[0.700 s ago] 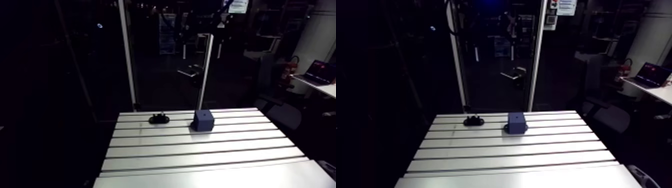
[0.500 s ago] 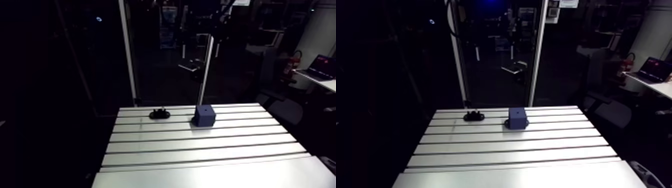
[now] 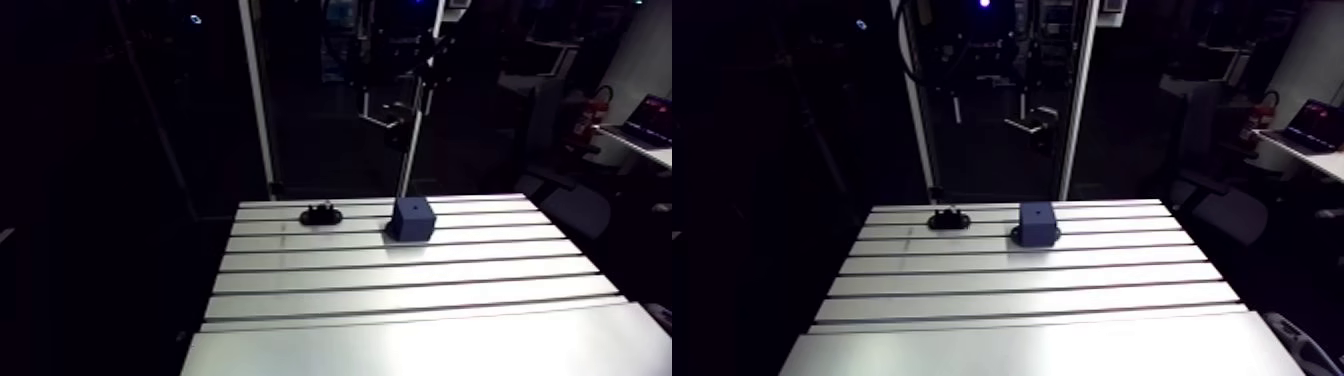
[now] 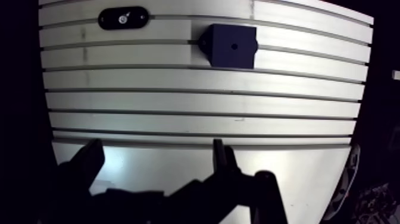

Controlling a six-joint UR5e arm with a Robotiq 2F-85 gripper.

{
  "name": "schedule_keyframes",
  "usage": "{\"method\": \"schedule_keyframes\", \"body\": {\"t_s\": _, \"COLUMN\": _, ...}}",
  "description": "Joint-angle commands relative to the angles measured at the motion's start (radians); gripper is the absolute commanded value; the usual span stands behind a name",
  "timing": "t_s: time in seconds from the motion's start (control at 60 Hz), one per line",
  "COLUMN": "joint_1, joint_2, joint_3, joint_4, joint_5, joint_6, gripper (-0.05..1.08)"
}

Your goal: Pick up the M10 bolt and insert it into the hole until fully seated.

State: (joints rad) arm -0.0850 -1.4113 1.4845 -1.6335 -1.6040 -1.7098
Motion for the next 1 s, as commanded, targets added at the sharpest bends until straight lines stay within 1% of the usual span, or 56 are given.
{"method": "schedule_keyframes", "body": {"t_s": 0.017, "joint_1": 0.005, "joint_2": 0.001, "joint_3": 0.004, "joint_4": -0.004, "joint_5": 0.000, "joint_6": 0.000, "gripper": 0.00}}
{"method": "schedule_keyframes", "body": {"t_s": 0.25, "joint_1": 0.008, "joint_2": -0.004, "joint_3": 0.010, "joint_4": -0.006, "joint_5": 0.000, "joint_6": 0.016, "gripper": 0.00}}
{"method": "schedule_keyframes", "body": {"t_s": 0.283, "joint_1": 0.018, "joint_2": -0.004, "joint_3": 0.013, "joint_4": -0.007, "joint_5": 0.008, "joint_6": 0.020, "gripper": 0.00}}
{"method": "schedule_keyframes", "body": {"t_s": 0.3, "joint_1": 0.018, "joint_2": -0.004, "joint_3": 0.013, "joint_4": -0.007, "joint_5": 0.008, "joint_6": 0.020, "gripper": 0.00}}
{"method": "schedule_keyframes", "body": {"t_s": 0.317, "joint_1": 0.020, "joint_2": -0.004, "joint_3": 0.019, "joint_4": -0.010, "joint_5": 0.015, "joint_6": 0.021, "gripper": 0.00}}
{"method": "schedule_keyframes", "body": {"t_s": 0.333, "joint_1": 0.020, "joint_2": -0.004, "joint_3": 0.019, "joint_4": -0.010, "joint_5": 0.015, "joint_6": 0.021, "gripper": 0.00}}
{"method": "schedule_keyframes", "body": {"t_s": 0.35, "joint_1": 0.021, "joint_2": -0.005, "joint_3": 0.027, "joint_4": -0.019, "joint_5": 0.022, "joint_6": 0.028, "gripper": 0.00}}
{"method": "schedule_keyframes", "body": {"t_s": 0.367, "joint_1": 0.021, "joint_2": -0.005, "joint_3": 0.027, "joint_4": -0.019, "joint_5": 0.022, "joint_6": 0.028, "gripper": 0.00}}
{"method": "schedule_keyframes", "body": {"t_s": 0.383, "joint_1": 0.021, "joint_2": -0.005, "joint_3": 0.036, "joint_4": -0.035, "joint_5": 0.028, "joint_6": 0.038, "gripper": 0.00}}
{"method": "schedule_keyframes", "body": {"t_s": 0.4, "joint_1": 0.021, "joint_2": -0.005, "joint_3": 0.036, "joint_4": -0.035, "joint_5": 0.028, "joint_6": 0.038, "gripper": 0.00}}
{"method": "schedule_keyframes", "body": {"t_s": 0.417, "joint_1": 0.023, "joint_2": -0.007, "joint_3": 0.047, "joint_4": -0.060, "joint_5": 0.033, "joint_6": 0.048, "gripper": 0.00}}
{"method": "schedule_keyframes", "body": {"t_s": 0.433, "joint_1": 0.023, "joint_2": -0.007, "joint_3": 0.047, "joint_4": -0.060, "joint_5": 0.033, "joint_6": 0.048, "gripper": 0.00}}
{"method": "schedule_keyframes", "body": {"t_s": 0.45, "joint_1": 0.025, "joint_2": -0.007, "joint_3": 0.058, "joint_4": -0.088, "joint_5": 0.037, "joint_6": 0.052, "gripper": 0.00}}
{"method": "schedule_keyframes", "body": {"t_s": 0.467, "joint_1": 0.025, "joint_2": -0.007, "joint_3": 0.058, "joint_4": -0.088, "joint_5": 0.037, "joint_6": 0.052, "gripper": 0.00}}
{"method": "schedule_keyframes", "body": {"t_s": 0.517, "joint_1": 0.029, "joint_2": -0.007, "joint_3": 0.078, "joint_4": -0.142, "joint_5": 0.041, "joint_6": 0.052, "gripper": 0.00}}
{"method": "schedule_keyframes", "body": {"t_s": 0.533, "joint_1": 0.029, "joint_2": -0.007, "joint_3": 0.078, "joint_4": -0.142, "joint_5": 0.041, "joint_6": 0.052, "gripper": 0.00}}
{"method": "schedule_keyframes", "body": {"t_s": 0.567, "joint_1": 0.037, "joint_2": -0.007, "joint_3": 0.092, "joint_4": -0.185, "joint_5": 0.042, "joint_6": 0.054, "gripper": 0.00}}
{"method": "schedule_keyframes", "body": {"t_s": 0.683, "joint_1": 0.056, "joint_2": 0.000, "joint_3": 0.103, "joint_4": -0.225, "joint_5": 0.042, "joint_6": 0.062, "gripper": 0.01}}
{"method": "schedule_keyframes", "body": {"t_s": 0.733, "joint_1": 0.076, "joint_2": 0.006, "joint_3": 0.115, "joint_4": -0.247, "joint_5": 0.036, "joint_6": 0.079, "gripper": 0.01}}
{"method": "schedule_keyframes", "body": {"t_s": 0.817, "joint_1": 0.091, "joint_2": 0.011, "joint_3": 0.126, "joint_4": -0.280, "joint_5": 0.036, "joint_6": 0.086, "gripper": 0.01}}
{"method": "schedule_keyframes", "body": {"t_s": 0.85, "joint_1": 0.099, "joint_2": 0.017, "joint_3": 0.132, "joint_4": -0.301, "joint_5": 0.036, "joint_6": 0.087, "gripper": 0.01}}
{"method": "schedule_keyframes", "body": {"t_s": 0.883, "joint_1": 0.115, "joint_2": 0.043, "joint_3": 0.140, "joint_4": -0.345, "joint_5": 0.031, "joint_6": 0.088, "gripper": 0.01}}
{"method": "schedule_keyframes", "body": {"t_s": 0.933, "joint_1": 0.122, "joint_2": 0.052, "joint_3": 0.143, "joint_4": -0.368, "joint_5": 0.031, "joint_6": 0.089, "gripper": 0.01}}
{"method": "schedule_keyframes", "body": {"t_s": 0.95, "joint_1": 0.127, "joint_2": 0.055, "joint_3": 0.148, "joint_4": -0.393, "joint_5": 0.028, "joint_6": 0.092, "gripper": 0.01}}
{"method": "schedule_keyframes", "body": {"t_s": 1.0, "joint_1": 0.130, "joint_2": 0.060, "joint_3": 0.154, "joint_4": -0.414, "joint_5": 0.025, "joint_6": 0.099, "gripper": 0.01}}
